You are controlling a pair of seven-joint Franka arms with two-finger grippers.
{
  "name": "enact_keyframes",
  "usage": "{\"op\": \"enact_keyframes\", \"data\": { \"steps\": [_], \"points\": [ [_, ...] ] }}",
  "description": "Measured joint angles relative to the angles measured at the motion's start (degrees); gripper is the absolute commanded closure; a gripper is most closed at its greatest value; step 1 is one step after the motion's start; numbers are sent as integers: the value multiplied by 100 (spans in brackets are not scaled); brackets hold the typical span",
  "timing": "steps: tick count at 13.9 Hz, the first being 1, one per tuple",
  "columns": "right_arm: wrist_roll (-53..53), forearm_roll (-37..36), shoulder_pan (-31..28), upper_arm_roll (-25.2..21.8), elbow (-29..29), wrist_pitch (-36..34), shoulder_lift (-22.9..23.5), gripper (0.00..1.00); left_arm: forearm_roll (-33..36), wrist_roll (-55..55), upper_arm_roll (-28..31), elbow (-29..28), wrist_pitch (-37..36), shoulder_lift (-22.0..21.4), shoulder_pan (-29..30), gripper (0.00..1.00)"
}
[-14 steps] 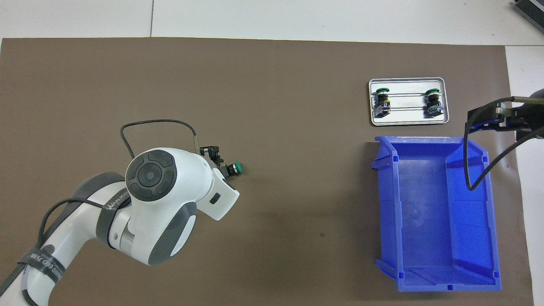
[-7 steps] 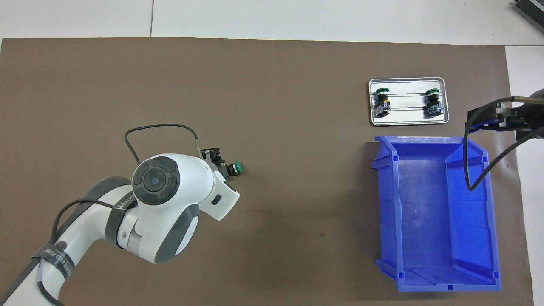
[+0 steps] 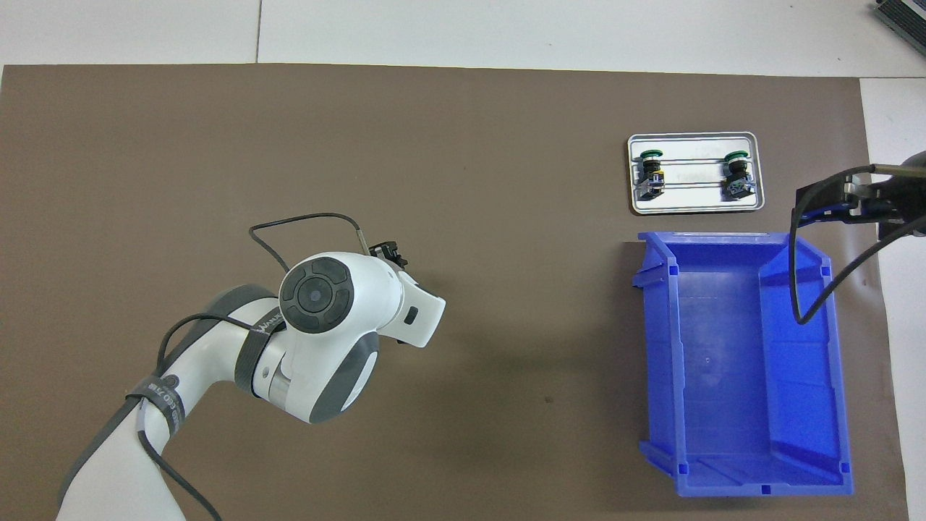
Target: Place and press button with both arms
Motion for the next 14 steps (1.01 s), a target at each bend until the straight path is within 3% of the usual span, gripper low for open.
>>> {"op": "enact_keyframes", "data": {
  "steps": [6,14],
  "points": [
    [0,0,0,0,0,0,0,0,749,-1319,1,1019,-1006,439,-151,0],
    [0,0,0,0,0,0,0,0,801,-1318,119,962,-1026,788,-115,0]
  ]
}}
